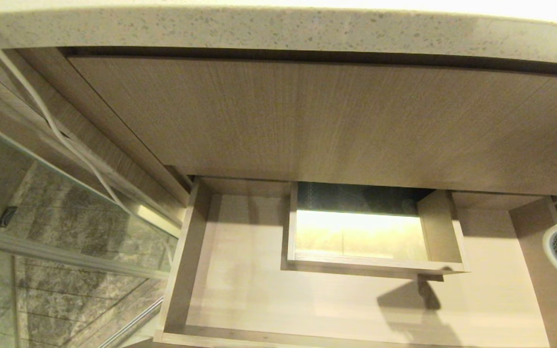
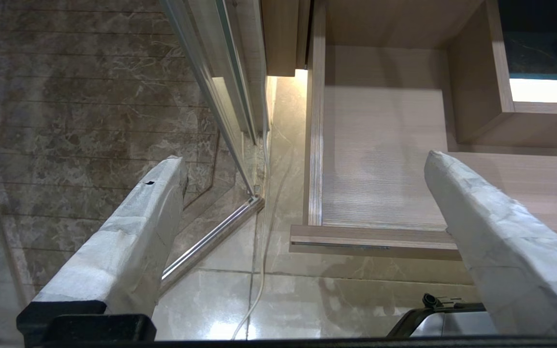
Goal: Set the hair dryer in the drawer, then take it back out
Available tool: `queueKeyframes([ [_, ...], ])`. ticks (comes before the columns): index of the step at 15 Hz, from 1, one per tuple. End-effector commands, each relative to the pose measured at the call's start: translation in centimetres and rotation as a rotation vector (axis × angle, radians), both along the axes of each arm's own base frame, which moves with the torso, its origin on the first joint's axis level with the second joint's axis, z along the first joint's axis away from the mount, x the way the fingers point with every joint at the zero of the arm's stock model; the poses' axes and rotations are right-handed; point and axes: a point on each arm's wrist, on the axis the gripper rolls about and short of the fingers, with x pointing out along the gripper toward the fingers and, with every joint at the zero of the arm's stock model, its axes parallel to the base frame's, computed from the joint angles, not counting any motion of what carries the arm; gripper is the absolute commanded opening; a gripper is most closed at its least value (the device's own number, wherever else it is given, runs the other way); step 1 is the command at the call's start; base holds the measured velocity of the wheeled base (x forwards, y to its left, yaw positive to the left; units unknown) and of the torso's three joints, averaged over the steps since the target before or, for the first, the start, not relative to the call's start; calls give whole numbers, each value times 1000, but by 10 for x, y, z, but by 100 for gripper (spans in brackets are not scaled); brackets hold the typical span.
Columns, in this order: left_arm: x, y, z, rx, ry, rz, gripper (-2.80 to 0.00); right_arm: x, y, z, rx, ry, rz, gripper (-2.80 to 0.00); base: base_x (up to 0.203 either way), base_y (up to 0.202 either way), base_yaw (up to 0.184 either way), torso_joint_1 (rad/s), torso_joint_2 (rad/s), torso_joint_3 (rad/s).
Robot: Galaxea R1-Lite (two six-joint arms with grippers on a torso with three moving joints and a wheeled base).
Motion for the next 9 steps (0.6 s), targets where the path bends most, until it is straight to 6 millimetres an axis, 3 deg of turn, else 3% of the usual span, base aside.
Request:
queueKeyframes([
  [1,0,0,0,0,1,0,0,0,0,-1,-3,5,1,-280,0,0,0,0,0,0],
  [9,0,0,0,0,0,0,0,-4,0,-6,-3,11,1,-280,0,0,0,0,0,0],
])
